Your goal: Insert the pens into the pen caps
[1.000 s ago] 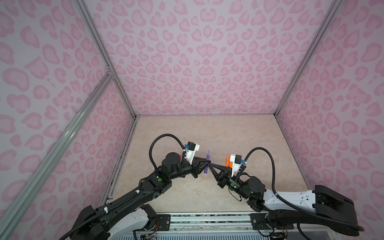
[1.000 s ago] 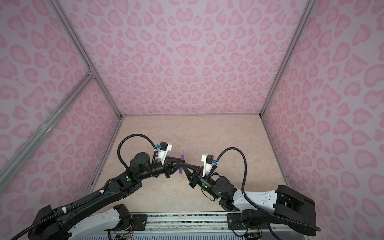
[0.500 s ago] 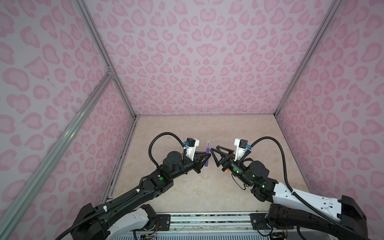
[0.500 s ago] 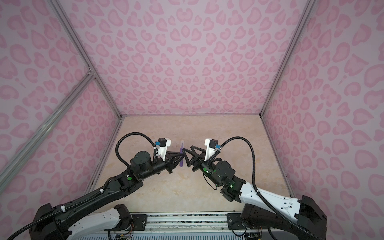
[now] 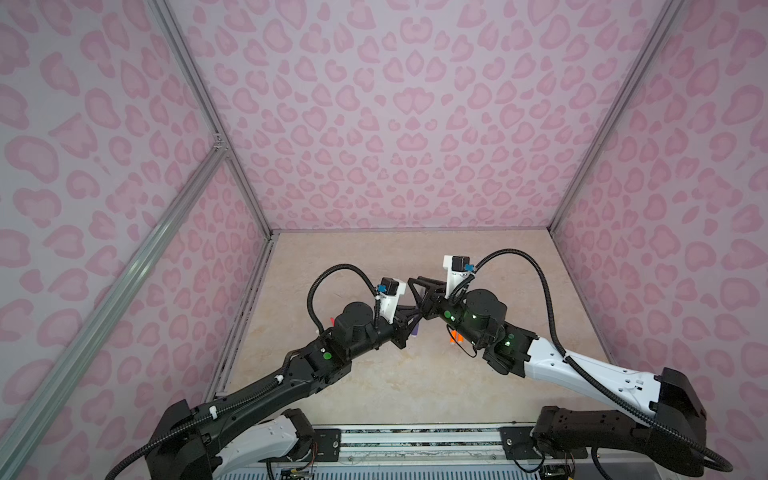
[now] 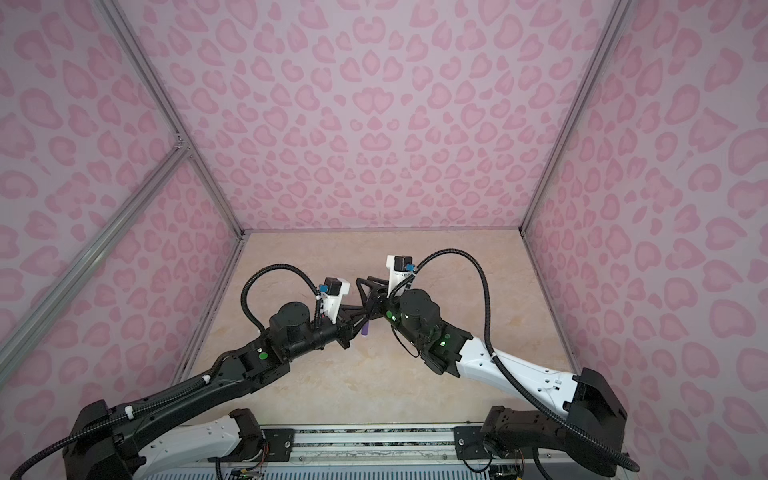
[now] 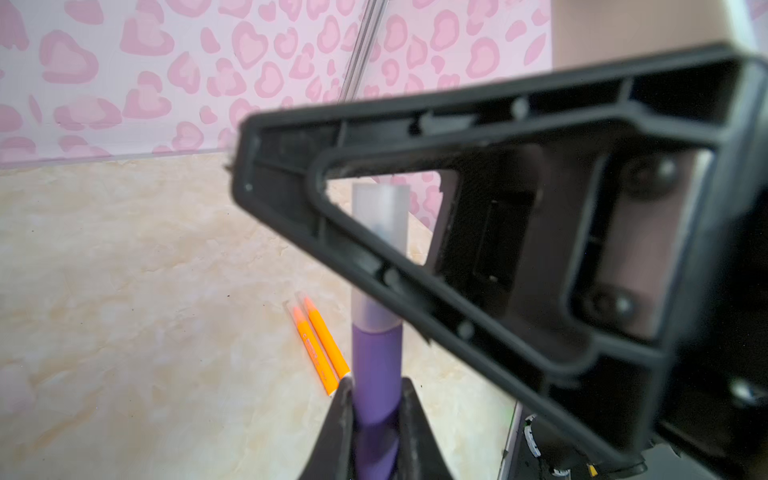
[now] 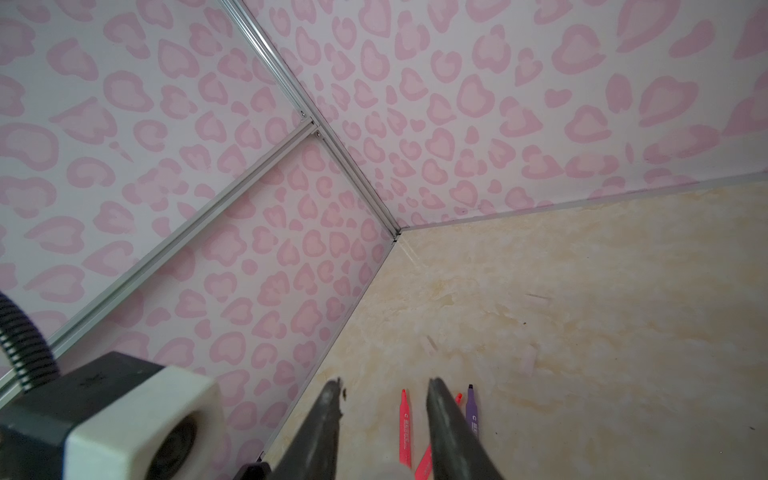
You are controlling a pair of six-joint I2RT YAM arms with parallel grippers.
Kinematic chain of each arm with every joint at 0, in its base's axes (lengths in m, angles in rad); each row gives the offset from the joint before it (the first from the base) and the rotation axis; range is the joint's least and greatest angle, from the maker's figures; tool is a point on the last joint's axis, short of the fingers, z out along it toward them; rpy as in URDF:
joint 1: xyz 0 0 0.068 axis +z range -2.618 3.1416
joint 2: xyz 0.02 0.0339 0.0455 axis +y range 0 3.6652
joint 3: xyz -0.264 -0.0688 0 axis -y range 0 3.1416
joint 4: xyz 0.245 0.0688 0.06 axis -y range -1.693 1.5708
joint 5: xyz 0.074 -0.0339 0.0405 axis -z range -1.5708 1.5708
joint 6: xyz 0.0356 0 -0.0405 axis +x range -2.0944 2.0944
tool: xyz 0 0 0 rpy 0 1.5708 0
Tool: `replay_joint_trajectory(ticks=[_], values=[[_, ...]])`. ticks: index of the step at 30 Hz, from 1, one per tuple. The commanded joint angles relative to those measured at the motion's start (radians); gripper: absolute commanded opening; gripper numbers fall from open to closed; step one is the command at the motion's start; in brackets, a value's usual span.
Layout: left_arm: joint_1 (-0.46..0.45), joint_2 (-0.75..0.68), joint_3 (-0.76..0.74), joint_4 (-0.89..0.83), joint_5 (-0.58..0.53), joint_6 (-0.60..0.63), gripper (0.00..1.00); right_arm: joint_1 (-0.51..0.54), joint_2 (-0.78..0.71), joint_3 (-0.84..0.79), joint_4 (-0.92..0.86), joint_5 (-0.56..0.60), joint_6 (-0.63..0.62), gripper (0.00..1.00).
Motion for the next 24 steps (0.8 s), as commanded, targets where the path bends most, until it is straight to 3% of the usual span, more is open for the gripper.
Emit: replay_joint_trajectory(ticks=[1,9,15,24], values=[[0.000,0.000,0.013,0.005,-0.014,0.015,0.04,-0.001,0.004,0.013,-0.041,-0.003,-0.034,0.31],[0.000,0.002,0.013,0.010,-0.013,0.015,0.04,-0.002,-0.004,0.016,-0.052,-0.012,-0.047,0.31],[0.000,0.002,0.011,0.012,-0.011,0.015,0.04,-0.003,0.002,0.036,-0.071,-0.008,-0.066,0.24],[-0.001,0.005,0.010,0.012,-0.013,0.017,0.04,-0.012,0.010,0.060,-0.092,-0.028,-0.072,0.27]])
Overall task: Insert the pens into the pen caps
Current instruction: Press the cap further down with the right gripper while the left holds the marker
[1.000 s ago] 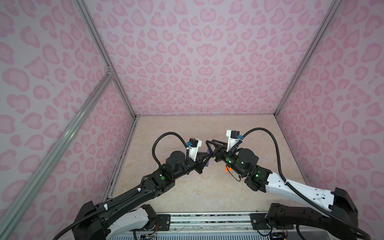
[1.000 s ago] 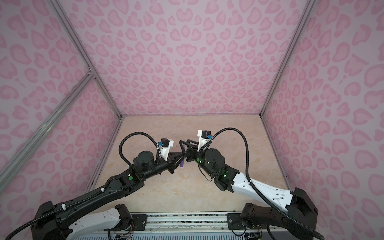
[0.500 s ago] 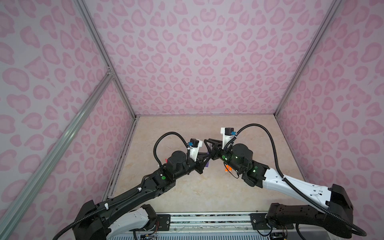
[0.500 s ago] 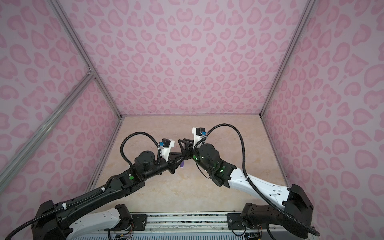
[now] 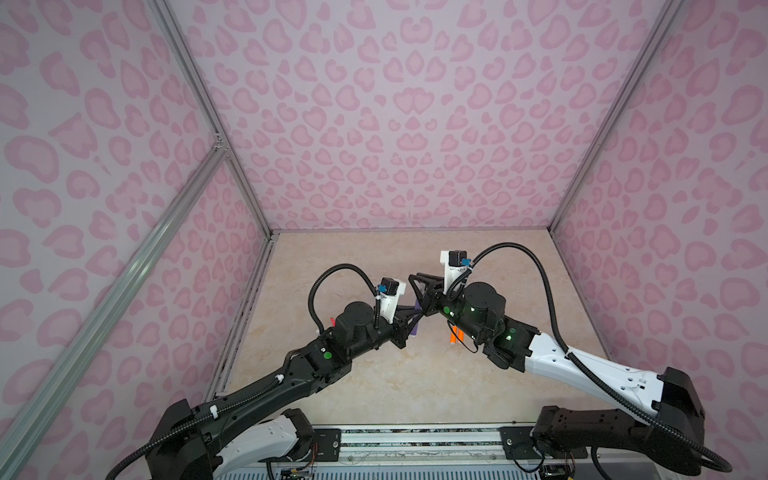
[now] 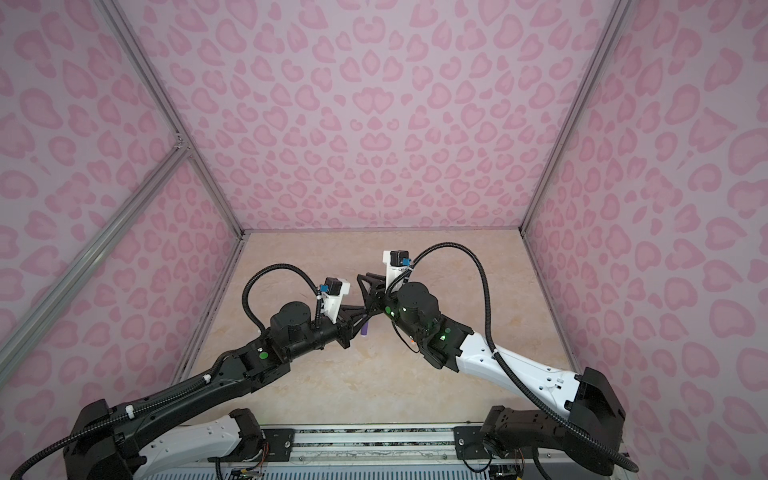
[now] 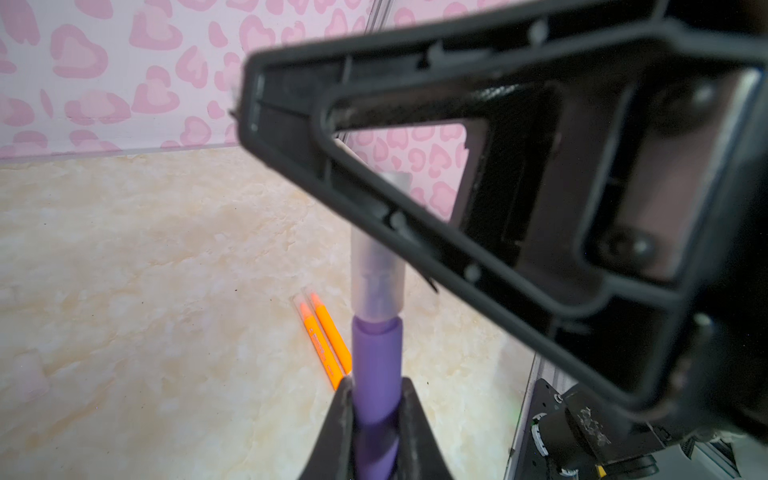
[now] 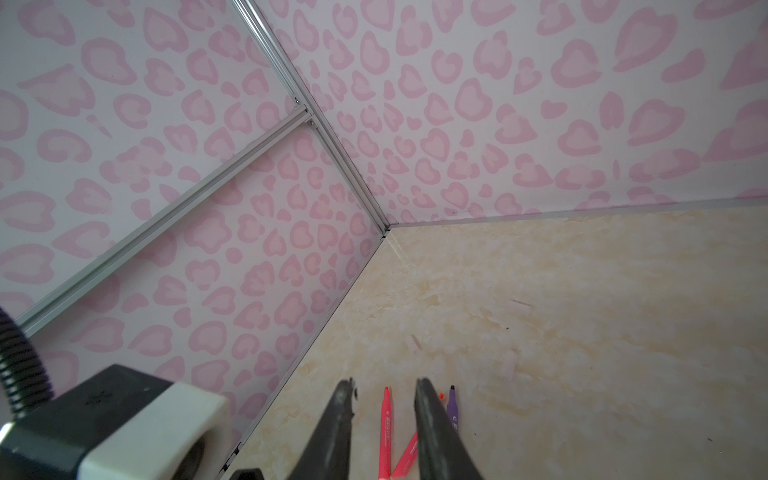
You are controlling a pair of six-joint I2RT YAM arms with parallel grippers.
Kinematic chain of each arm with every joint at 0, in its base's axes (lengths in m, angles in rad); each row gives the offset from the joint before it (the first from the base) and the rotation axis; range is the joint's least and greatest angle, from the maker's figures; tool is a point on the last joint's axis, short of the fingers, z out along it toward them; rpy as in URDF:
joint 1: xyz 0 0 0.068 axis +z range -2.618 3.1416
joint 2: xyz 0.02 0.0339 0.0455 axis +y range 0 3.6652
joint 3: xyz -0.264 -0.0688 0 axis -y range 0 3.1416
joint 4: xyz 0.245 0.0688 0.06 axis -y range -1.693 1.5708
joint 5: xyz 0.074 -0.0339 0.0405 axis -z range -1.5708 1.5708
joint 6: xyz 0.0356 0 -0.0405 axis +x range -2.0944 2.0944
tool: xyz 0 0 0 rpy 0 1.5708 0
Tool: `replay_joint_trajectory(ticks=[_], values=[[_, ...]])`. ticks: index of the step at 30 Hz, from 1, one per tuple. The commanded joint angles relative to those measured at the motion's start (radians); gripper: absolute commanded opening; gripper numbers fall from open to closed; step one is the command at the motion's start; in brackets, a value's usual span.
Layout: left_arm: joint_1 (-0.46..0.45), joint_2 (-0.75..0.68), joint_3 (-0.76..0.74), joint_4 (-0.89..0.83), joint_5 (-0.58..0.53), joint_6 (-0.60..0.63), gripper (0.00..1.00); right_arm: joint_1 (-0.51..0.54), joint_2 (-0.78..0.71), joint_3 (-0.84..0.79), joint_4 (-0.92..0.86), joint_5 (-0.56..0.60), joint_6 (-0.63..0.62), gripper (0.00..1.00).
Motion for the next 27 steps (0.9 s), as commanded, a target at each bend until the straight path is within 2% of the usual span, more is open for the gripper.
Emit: replay_joint_trajectory(ticks=[1,8,13,23,27], values=[[0.000,0.001,0.010,0.027,-0.006,0.013,0.04,0.000,0.005,0.002,-0.008,-0.017,-0.006,0.25],[0.000,-0.005,0.005,0.028,-0.020,0.012,0.04,0.000,0.020,-0.022,0.027,-0.064,0.014,0.08],[0.003,-0.017,-0.013,0.050,-0.026,-0.015,0.04,0.006,0.023,-0.068,0.077,-0.100,0.029,0.01],[0.091,-0.045,-0.065,0.134,0.097,-0.102,0.04,0.024,0.001,-0.220,0.202,-0.198,0.069,0.00],[0.100,-0.040,-0.071,0.159,0.128,-0.112,0.04,0.054,-0.015,-0.301,0.304,-0.227,0.067,0.00]])
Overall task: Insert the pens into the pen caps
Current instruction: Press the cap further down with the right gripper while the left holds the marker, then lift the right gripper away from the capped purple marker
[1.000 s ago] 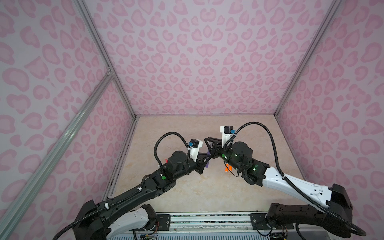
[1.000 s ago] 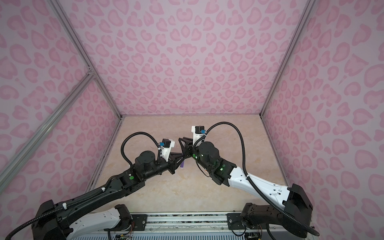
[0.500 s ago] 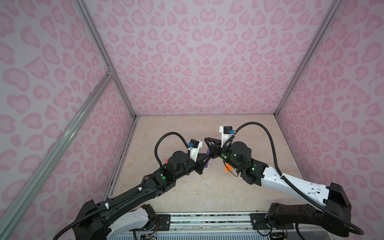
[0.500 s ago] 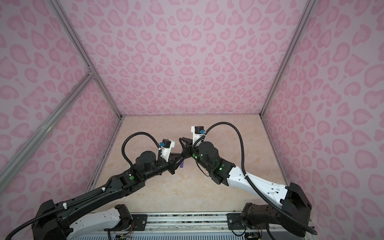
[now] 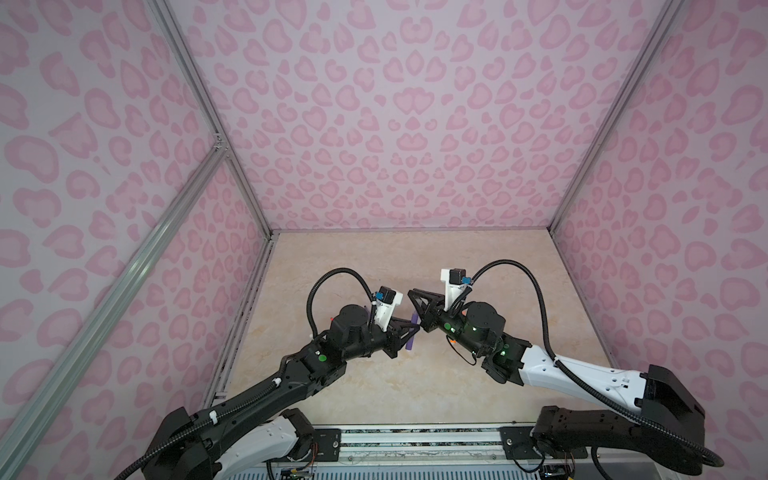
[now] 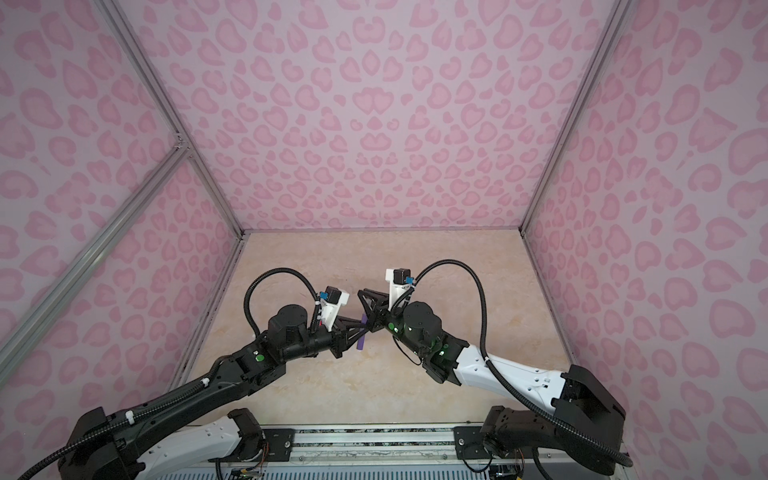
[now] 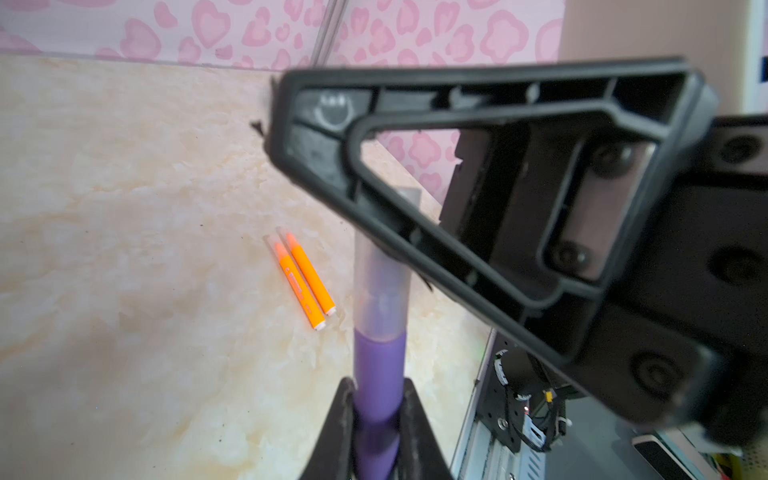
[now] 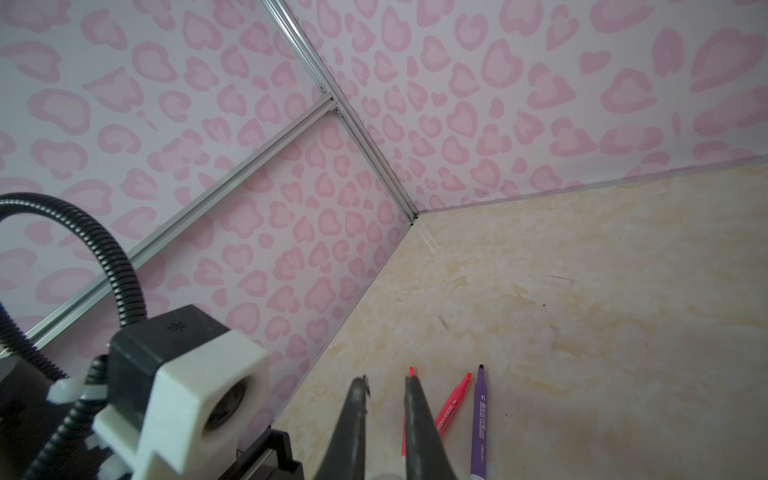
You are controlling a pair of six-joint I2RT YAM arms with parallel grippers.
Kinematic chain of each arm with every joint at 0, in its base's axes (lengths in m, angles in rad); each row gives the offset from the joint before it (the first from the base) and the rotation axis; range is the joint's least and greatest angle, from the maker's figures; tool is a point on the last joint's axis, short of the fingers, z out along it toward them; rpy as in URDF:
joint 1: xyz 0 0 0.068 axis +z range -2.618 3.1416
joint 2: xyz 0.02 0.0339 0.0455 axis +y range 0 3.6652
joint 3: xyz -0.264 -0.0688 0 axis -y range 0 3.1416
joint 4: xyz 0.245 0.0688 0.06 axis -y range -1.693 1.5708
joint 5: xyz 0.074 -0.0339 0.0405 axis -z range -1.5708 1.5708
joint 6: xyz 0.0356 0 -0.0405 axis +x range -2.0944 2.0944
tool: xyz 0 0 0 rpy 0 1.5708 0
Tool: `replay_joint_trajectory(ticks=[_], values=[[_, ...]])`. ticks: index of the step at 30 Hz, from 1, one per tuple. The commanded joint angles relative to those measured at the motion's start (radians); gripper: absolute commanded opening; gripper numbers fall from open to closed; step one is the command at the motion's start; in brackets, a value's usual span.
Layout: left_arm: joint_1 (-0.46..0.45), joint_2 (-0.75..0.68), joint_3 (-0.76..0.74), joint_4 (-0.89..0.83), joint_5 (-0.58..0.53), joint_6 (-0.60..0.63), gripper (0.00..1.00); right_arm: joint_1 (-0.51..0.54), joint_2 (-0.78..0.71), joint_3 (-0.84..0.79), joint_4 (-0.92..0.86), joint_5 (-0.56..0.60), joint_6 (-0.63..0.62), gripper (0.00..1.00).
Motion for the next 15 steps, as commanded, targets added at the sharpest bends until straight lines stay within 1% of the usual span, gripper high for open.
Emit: replay_joint_trajectory(ticks=[1,7,11,13,15], values=[[0.019,-0.001,0.004,0.216,-0.076,-0.061,0.04,0.036,-0.008,-0.067,0.011,-0.151,-0.002,0.00],[0.021,-0.012,-0.005,0.234,-0.059,-0.066,0.04,0.067,-0.015,-0.138,0.109,-0.192,-0.006,0.00],[0.023,-0.028,-0.009,0.224,-0.080,-0.065,0.04,0.087,-0.033,-0.215,0.161,-0.183,0.005,0.00],[0.023,-0.035,-0.012,0.209,-0.112,-0.064,0.04,0.099,-0.053,-0.251,0.153,-0.146,0.020,0.00],[0.023,-0.042,-0.014,0.193,-0.147,-0.063,0.04,0.122,-0.078,-0.270,0.103,-0.076,0.037,0.00]])
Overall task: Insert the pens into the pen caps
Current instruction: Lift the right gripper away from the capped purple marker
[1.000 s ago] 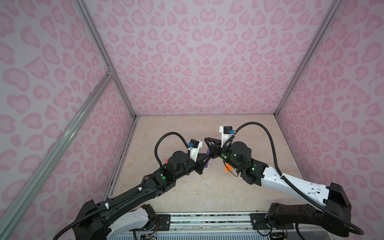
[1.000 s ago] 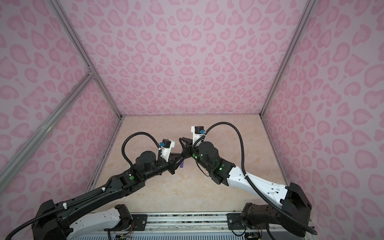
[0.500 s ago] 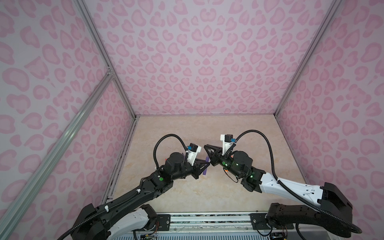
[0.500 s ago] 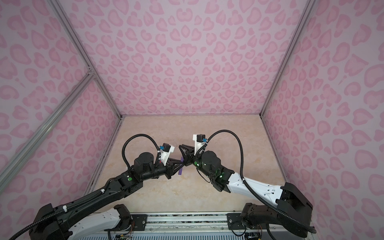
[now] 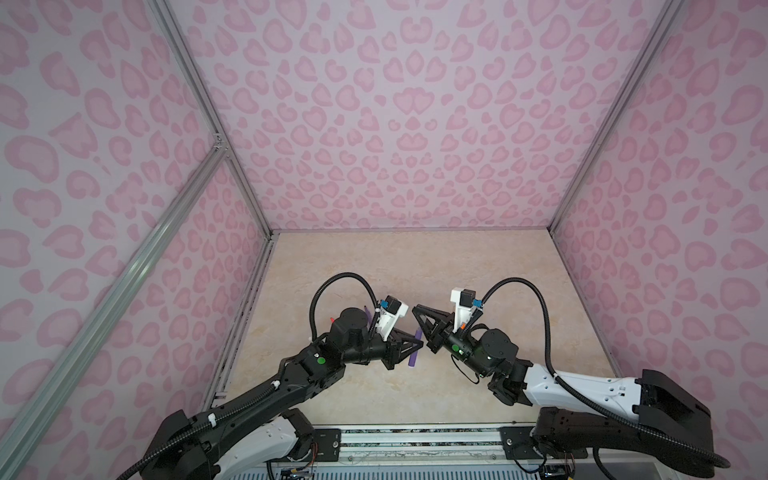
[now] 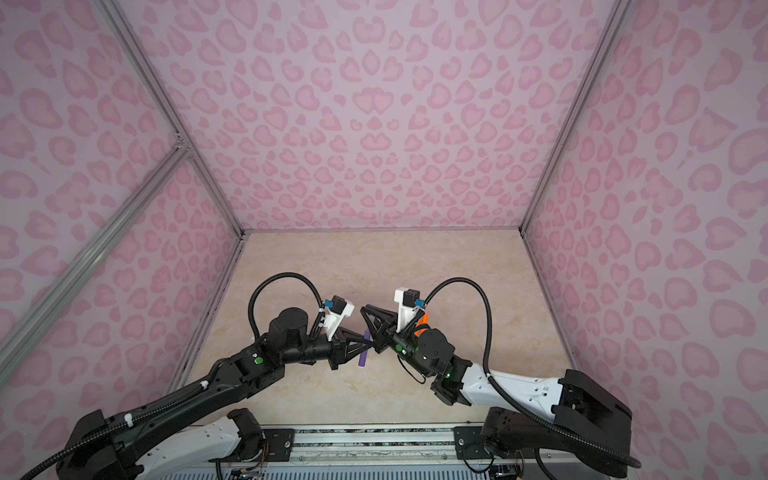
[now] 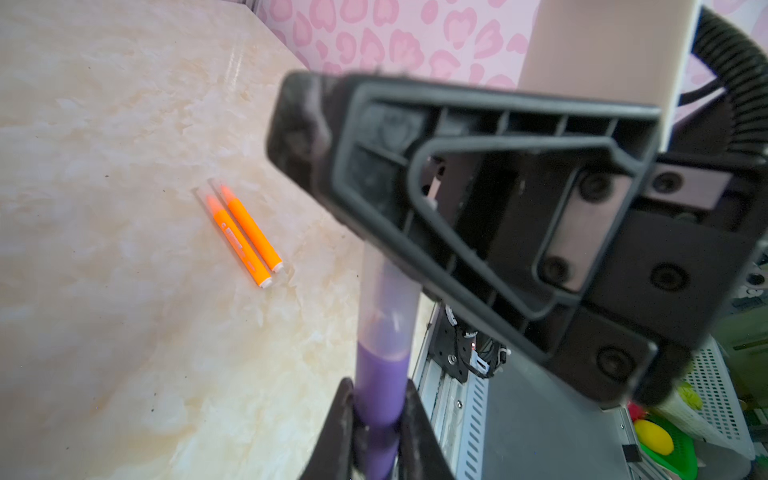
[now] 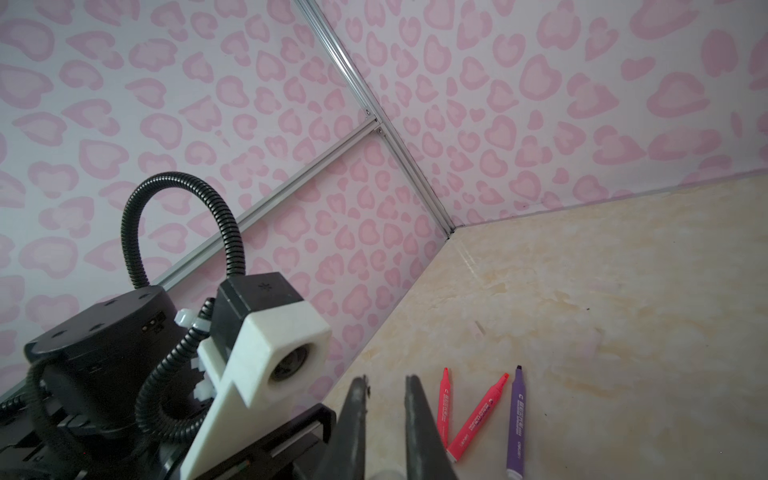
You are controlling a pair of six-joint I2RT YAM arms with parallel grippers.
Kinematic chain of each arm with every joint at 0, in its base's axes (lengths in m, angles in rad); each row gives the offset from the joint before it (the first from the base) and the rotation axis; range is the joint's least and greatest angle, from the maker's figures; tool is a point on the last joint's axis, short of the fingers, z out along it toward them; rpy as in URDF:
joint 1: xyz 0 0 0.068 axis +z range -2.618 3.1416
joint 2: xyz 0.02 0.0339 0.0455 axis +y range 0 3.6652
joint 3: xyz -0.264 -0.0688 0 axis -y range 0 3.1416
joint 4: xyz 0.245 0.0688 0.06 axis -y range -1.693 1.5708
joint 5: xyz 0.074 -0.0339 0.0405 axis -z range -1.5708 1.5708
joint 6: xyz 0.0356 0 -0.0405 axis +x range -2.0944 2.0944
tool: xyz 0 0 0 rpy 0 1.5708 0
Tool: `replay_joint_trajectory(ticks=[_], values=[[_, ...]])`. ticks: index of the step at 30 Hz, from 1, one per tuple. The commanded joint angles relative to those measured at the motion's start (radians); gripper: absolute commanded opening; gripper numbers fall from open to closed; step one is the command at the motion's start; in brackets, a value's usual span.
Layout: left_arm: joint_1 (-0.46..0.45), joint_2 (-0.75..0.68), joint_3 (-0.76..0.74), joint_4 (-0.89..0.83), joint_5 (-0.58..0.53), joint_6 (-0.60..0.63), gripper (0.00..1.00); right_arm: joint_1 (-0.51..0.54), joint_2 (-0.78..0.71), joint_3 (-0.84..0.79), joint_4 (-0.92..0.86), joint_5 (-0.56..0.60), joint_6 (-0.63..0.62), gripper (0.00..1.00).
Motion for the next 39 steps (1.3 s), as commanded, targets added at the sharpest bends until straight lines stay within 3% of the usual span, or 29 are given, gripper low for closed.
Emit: replay_joint_trajectory(ticks=[1,5,12,19,20,24,26,31,39], values=[[0.019,-0.024,0.002,0.251,-0.324,-0.068,0.04,0.049,-0.023,-0.035,-0.235,-0.077,0.027,0.00],[0.019,-0.028,0.005,0.244,-0.328,-0.068,0.04,0.081,-0.021,-0.050,-0.236,-0.036,0.045,0.00],[0.026,-0.034,0.005,0.245,-0.321,-0.073,0.04,0.113,0.044,-0.064,-0.117,-0.111,0.007,0.00],[0.027,-0.024,0.026,0.192,-0.364,-0.050,0.04,0.113,0.061,0.016,-0.257,-0.031,0.021,0.00],[0.027,-0.013,0.035,0.177,-0.375,-0.047,0.04,0.111,0.048,0.039,-0.310,0.011,0.018,0.04],[0.024,0.042,0.071,0.125,-0.415,-0.049,0.04,0.090,-0.015,0.119,-0.492,0.246,0.042,0.49],[0.024,0.072,0.081,0.108,-0.435,-0.057,0.04,0.050,-0.047,0.163,-0.596,0.338,0.078,0.61],[0.023,0.189,0.156,-0.009,-0.487,-0.078,0.04,-0.070,-0.158,0.166,-0.708,0.418,0.146,0.77],[0.020,0.463,0.284,-0.096,-0.407,-0.138,0.04,-0.157,-0.396,0.042,-0.748,0.539,0.103,0.79]])
